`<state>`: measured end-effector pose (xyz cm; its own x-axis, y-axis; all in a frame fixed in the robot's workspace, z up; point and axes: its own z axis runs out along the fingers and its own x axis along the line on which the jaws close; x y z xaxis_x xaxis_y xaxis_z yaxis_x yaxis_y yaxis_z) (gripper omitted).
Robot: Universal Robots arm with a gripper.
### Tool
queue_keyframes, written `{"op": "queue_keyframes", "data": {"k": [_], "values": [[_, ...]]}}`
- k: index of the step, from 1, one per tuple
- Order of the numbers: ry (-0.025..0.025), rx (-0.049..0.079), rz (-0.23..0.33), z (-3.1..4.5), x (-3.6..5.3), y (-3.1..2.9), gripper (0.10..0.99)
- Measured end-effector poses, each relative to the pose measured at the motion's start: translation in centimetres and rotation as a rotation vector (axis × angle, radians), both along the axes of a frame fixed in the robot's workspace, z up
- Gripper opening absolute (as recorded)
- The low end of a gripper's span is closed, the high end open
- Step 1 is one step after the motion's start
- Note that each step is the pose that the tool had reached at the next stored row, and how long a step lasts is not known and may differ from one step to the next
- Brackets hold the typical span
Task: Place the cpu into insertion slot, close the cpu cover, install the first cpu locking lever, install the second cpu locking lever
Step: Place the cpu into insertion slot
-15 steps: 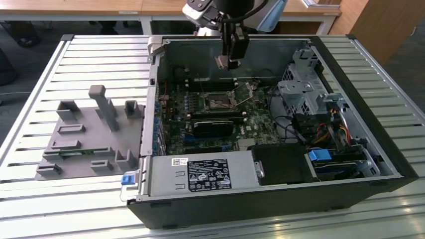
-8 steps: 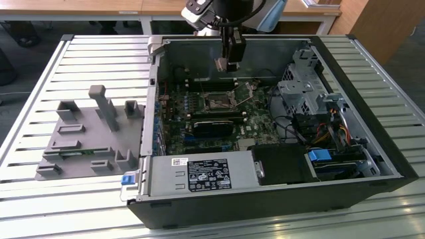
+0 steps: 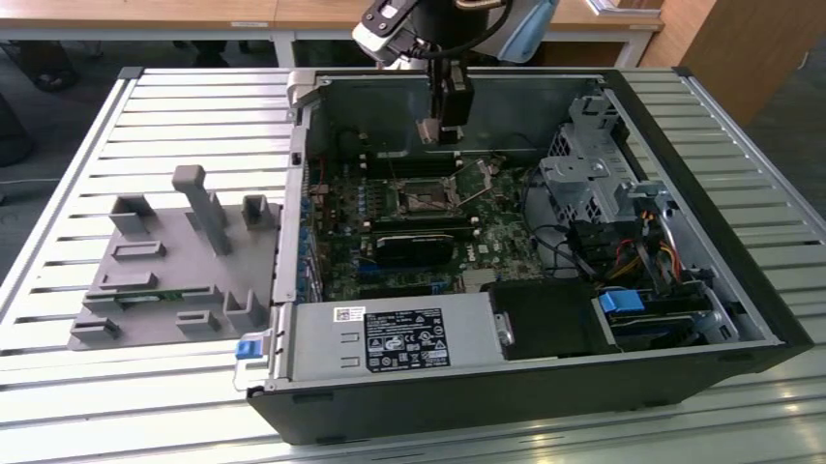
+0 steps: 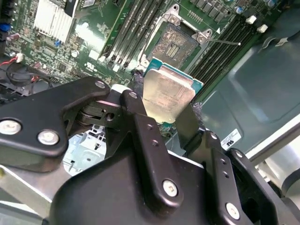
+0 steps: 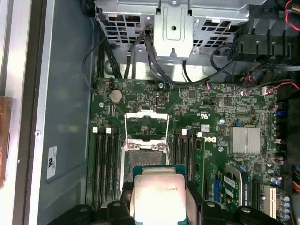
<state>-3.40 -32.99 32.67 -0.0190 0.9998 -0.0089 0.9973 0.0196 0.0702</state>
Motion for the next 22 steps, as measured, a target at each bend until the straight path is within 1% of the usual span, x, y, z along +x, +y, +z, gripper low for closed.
{"op": "queue_keyframes", "data": {"k": [2, 5, 9, 12, 15, 22], "values": [[0.0001, 0.000, 0.007, -0.35, 0.00, 0.07, 0.525], [0.0001, 0.000, 0.012, -0.84, 0.00, 0.35, 0.525], [0.0002, 0.000, 0.014, -1.36, 0.00, 0.55, 0.525], [0.0019, 0.000, 0.014, -1.78, 0.00, 0.61, 0.525], [0.0072, -0.001, 0.014, -2.29, 0.00, 0.62, 0.525], [0.0077, -0.001, 0.015, -3.56, 0.01, 0.70, 0.525]]}}
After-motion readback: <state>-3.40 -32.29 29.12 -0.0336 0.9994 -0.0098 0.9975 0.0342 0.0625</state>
